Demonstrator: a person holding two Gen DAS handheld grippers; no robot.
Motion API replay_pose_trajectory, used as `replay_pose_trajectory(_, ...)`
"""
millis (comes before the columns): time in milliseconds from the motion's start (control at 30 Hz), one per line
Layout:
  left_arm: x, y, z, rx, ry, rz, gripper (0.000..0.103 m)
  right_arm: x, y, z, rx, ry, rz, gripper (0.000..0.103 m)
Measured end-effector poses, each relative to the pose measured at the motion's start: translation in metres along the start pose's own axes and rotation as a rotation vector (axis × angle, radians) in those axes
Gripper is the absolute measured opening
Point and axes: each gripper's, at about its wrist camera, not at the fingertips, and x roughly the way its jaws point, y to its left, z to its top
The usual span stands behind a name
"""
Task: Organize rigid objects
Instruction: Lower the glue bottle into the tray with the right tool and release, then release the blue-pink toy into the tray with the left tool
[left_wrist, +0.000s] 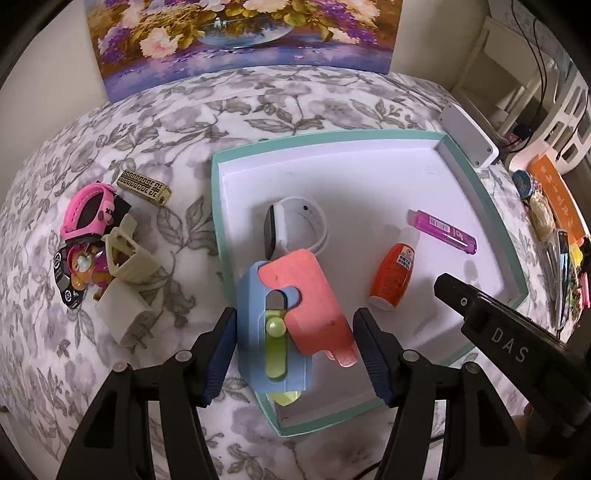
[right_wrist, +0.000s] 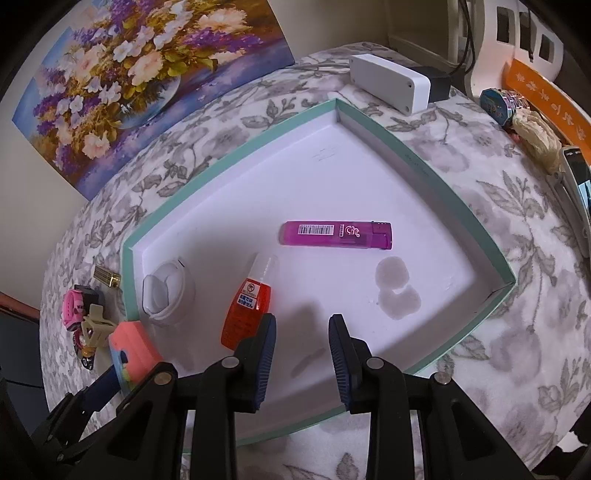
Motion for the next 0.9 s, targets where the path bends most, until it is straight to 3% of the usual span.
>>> replay_pose_trajectory(533, -0.015, 0.014, 0.006, -0.053, -0.038, -0.028, 0.065, 0.001, 0.0, 0.0, -0.001, 0.003, -0.002, 0.032)
replay_pose_trajectory(700, -0.017, 0.032, 0.007, -0.119, -0.045, 0.029, 0.066, 0.0, 0.001, 0.0, -0.005, 0.002, -0.002, 0.032)
replay_pose_trajectory(900, -0.006, 0.059, 0.005, -0.214, 0.019, 0.09, 0.073, 0.001, 0.002, 0.001, -0.015, -0.001, -0.007, 0.032)
